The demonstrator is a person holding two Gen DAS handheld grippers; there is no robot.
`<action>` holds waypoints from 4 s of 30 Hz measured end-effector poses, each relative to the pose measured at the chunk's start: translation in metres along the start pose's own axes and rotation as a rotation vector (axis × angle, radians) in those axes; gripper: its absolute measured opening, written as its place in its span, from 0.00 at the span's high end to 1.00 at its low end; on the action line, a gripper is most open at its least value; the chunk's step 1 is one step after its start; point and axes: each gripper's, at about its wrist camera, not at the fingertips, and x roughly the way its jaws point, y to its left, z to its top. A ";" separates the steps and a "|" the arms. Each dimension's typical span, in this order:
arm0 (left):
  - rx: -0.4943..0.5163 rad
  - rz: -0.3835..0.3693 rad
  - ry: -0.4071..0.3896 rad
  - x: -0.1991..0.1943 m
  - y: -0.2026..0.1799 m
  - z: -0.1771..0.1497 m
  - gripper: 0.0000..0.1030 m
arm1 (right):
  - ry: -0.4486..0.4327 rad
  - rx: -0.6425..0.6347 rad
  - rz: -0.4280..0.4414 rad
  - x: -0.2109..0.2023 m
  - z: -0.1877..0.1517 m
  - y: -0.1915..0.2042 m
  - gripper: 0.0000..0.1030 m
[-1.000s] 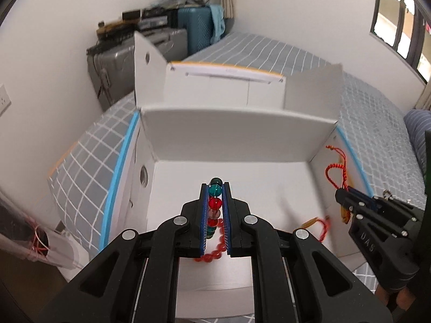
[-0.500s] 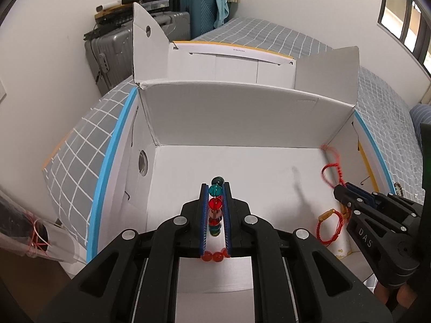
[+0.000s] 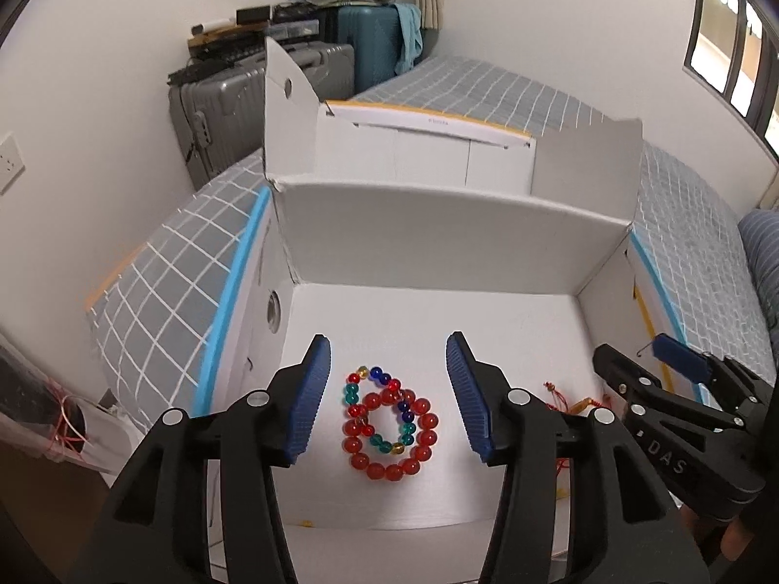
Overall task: Organize jewelry
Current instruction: 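Open the left tool to drop the bead bracelet while the right tool releases the cord bracelet, then move both open tools back over the bed toward the wooden bead bracelet and pearls, then grasp the wooden bead bracelet with the left tool while the right tool grasps the pearl earrings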
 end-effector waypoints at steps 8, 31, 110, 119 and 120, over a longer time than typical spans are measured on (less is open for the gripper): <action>0.007 -0.032 -0.062 -0.024 -0.014 0.005 0.30 | -0.075 0.051 -0.010 -0.027 0.000 -0.029 0.14; 0.202 -0.195 -0.117 -0.054 -0.199 -0.007 0.06 | -0.157 0.215 -0.209 -0.116 -0.043 -0.221 0.10; 0.458 -0.285 0.199 0.159 -0.503 -0.074 0.92 | 0.174 0.565 -0.298 0.039 -0.116 -0.556 0.87; 0.461 -0.297 0.196 0.150 -0.502 -0.072 0.92 | 0.155 0.565 -0.292 0.031 -0.113 -0.553 0.87; 0.460 -0.302 0.196 0.148 -0.501 -0.072 0.92 | 0.154 0.564 -0.292 0.030 -0.113 -0.552 0.87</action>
